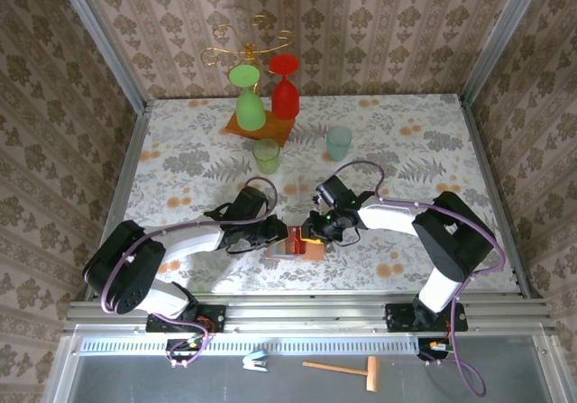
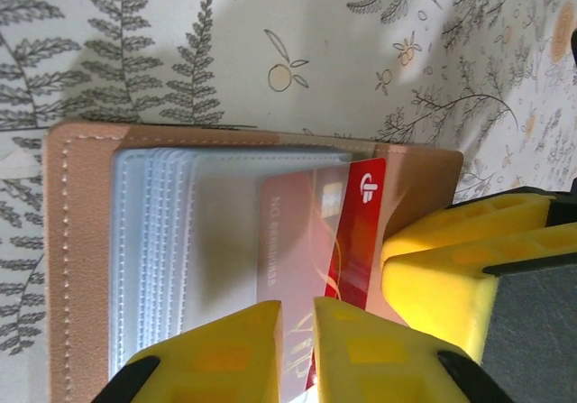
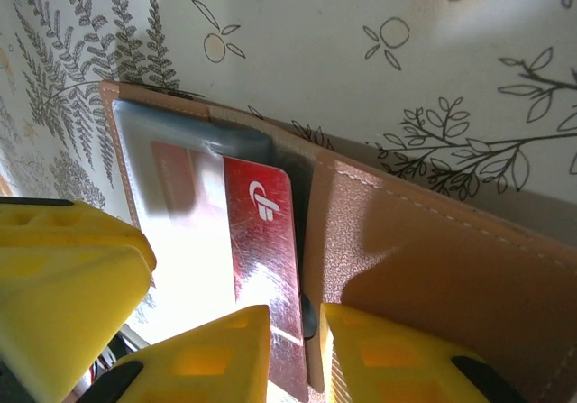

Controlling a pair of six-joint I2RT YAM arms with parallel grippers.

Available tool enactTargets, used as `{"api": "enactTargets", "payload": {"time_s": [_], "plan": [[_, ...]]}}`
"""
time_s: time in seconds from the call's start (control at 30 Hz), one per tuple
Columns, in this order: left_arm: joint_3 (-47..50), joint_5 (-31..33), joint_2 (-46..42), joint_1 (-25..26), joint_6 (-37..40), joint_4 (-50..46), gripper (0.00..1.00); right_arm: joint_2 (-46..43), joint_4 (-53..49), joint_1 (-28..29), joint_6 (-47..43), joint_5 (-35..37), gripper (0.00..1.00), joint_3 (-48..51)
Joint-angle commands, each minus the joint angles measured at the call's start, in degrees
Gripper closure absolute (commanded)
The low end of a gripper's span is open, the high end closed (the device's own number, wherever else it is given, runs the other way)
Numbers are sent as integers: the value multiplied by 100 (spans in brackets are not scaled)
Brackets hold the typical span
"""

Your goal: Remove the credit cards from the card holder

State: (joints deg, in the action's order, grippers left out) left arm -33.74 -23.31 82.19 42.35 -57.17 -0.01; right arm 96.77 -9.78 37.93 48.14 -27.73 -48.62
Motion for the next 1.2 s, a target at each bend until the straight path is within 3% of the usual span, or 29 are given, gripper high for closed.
{"api": "enactTargets", "payload": {"time_s": [0.0, 0.63, 0.93, 1.17], "plan": [[54, 55, 104, -7, 102, -132, 83, 132, 258, -40, -42, -258, 79, 103], [245, 38, 223, -50, 92, -34, 83, 313, 1239, -153, 315, -718, 82, 511], [279, 68, 108, -145, 135, -158, 83, 170, 1131, -216, 242, -604, 93, 613], [341, 73, -65, -275, 188, -271, 83, -66, 1001, -280, 161, -543, 94, 761]]}}
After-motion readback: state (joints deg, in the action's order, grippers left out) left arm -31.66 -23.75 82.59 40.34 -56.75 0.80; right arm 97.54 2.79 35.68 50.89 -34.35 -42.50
